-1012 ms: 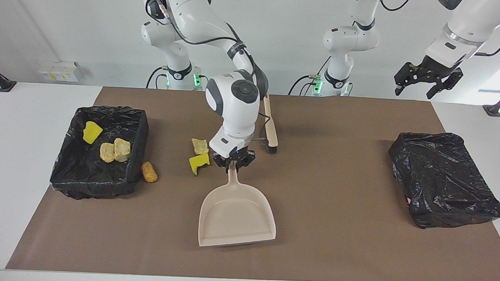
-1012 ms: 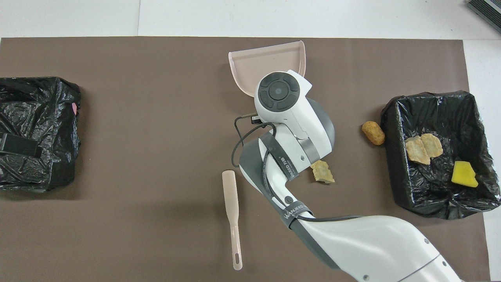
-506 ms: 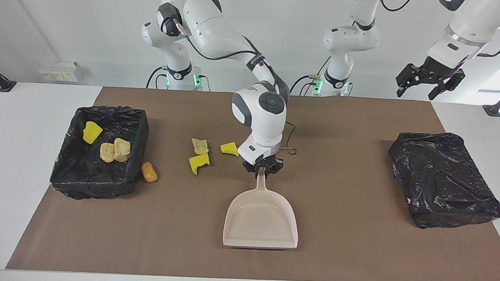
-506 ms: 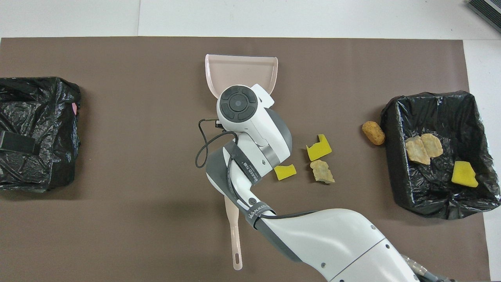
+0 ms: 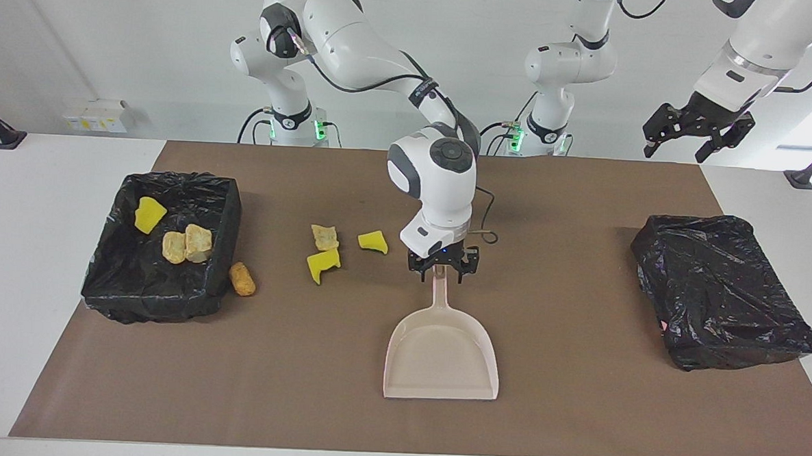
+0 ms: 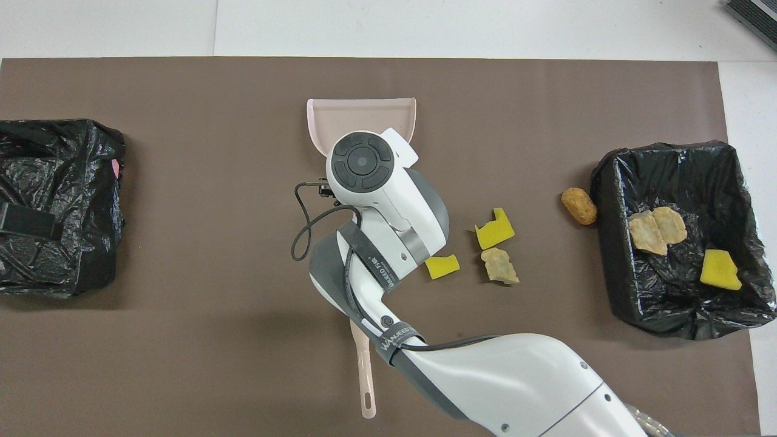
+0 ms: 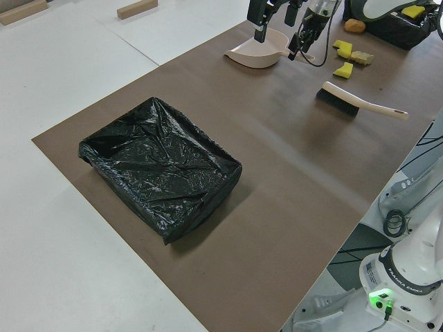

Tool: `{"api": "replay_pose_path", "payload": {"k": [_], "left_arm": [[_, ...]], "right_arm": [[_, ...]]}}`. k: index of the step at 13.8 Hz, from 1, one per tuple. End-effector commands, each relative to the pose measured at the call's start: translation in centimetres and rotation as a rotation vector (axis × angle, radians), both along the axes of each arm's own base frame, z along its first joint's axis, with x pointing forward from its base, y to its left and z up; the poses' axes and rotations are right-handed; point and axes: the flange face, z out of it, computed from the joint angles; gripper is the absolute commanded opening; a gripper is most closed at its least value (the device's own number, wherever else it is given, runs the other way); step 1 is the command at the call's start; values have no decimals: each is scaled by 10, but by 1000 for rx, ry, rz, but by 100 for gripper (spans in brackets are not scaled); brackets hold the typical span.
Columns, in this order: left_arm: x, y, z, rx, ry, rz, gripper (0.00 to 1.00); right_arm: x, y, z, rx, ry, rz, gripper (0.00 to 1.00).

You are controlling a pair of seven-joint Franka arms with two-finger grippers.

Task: Sweep and dump trash in bin
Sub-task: 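Return the dustpan to the table center with the right gripper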

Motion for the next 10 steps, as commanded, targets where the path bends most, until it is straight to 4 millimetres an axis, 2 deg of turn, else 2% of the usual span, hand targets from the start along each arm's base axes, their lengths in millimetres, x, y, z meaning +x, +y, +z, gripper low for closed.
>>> {"api": "replay_pose_path", "payload": {"k": [1, 3, 5, 9, 10], "left_arm": [[-2, 2, 3, 15, -6, 3, 100], [-2, 3, 3, 15, -6, 6, 100], [-2, 4, 3, 15, -6, 6, 100], [-2, 3, 3, 15, -6, 5, 100], [-2, 3, 3, 15, -6, 5, 100]], "right_arm": [[-11, -24, 32, -10, 15, -12, 100], [-31, -36, 46, -4, 37, -28, 100], [-62, -45, 56, -8, 58, -27, 100], [-113, -48, 63, -15, 91, -93, 100], [-125, -42, 64, -14, 97, -95, 100]]}}
